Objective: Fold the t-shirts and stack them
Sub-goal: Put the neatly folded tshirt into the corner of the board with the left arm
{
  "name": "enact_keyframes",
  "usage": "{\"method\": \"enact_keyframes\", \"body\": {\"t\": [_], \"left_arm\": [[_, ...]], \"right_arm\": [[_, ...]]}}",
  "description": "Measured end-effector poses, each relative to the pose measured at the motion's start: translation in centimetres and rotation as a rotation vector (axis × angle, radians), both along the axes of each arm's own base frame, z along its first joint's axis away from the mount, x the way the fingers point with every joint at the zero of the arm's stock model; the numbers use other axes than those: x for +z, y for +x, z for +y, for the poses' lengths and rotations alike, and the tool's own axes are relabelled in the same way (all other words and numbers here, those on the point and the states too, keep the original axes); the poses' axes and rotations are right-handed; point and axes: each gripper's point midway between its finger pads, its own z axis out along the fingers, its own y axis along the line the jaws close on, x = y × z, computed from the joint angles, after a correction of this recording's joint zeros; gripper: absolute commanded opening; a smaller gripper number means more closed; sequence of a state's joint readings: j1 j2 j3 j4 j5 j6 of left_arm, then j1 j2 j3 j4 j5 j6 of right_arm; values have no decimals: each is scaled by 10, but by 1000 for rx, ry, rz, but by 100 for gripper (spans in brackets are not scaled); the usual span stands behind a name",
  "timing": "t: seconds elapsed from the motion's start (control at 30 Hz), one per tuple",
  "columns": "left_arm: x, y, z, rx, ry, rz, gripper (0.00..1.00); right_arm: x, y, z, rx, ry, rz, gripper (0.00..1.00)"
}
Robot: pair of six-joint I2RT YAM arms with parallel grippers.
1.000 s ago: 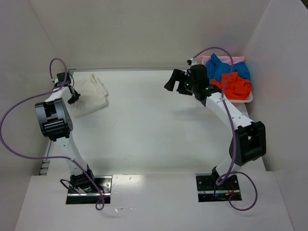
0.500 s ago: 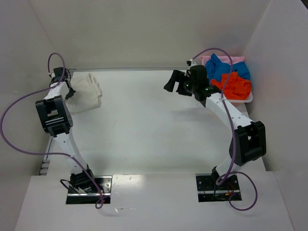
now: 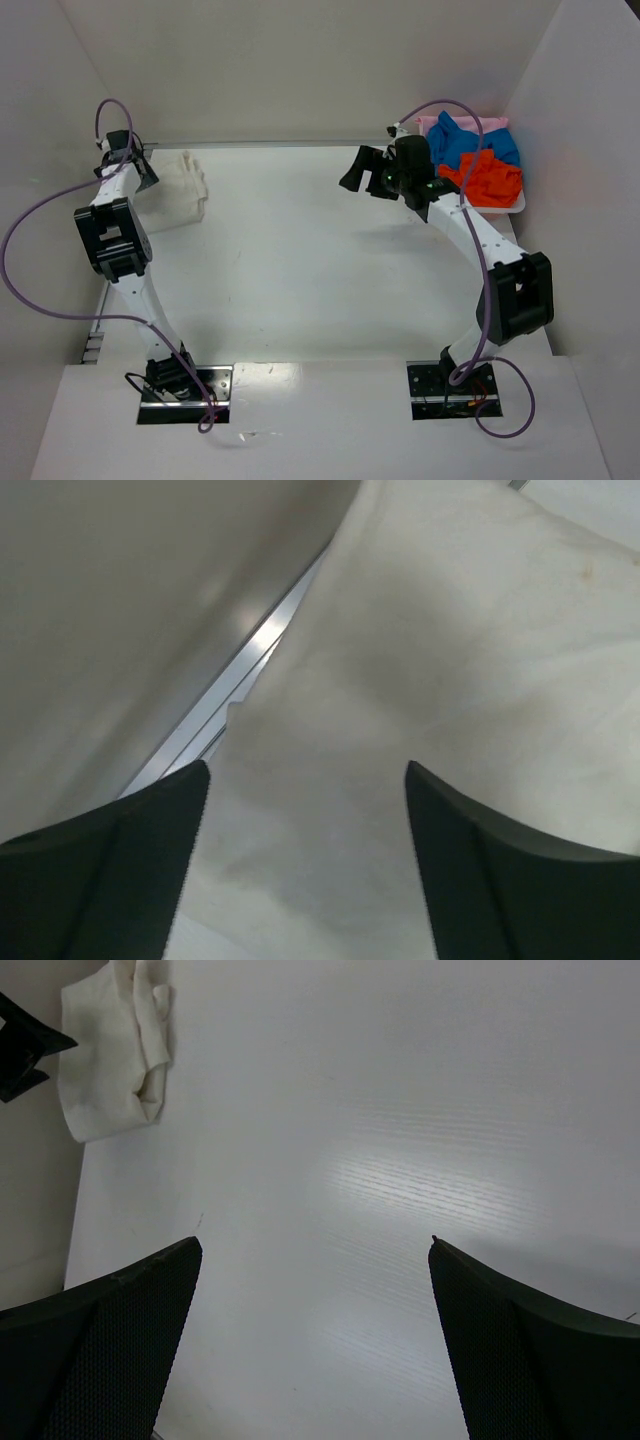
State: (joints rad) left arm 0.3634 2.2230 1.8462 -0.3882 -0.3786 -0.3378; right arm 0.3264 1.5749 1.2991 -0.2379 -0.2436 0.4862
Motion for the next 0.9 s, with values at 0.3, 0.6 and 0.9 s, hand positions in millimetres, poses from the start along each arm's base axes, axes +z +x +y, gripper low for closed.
{"method": "enact_keyframes", "body": {"t": [0.3, 0.6, 0.9], "left_arm": [[51, 7, -31, -106, -62, -120, 99], [106, 12, -220, -496, -109, -256, 99], [-1, -29, -257, -488, -175, -16, 95]], "right_arm": [[13, -15, -5, 3, 7, -29, 100], [31, -32, -11, 3, 16, -55, 100], [42, -44, -17, -9, 21, -78, 100]]}}
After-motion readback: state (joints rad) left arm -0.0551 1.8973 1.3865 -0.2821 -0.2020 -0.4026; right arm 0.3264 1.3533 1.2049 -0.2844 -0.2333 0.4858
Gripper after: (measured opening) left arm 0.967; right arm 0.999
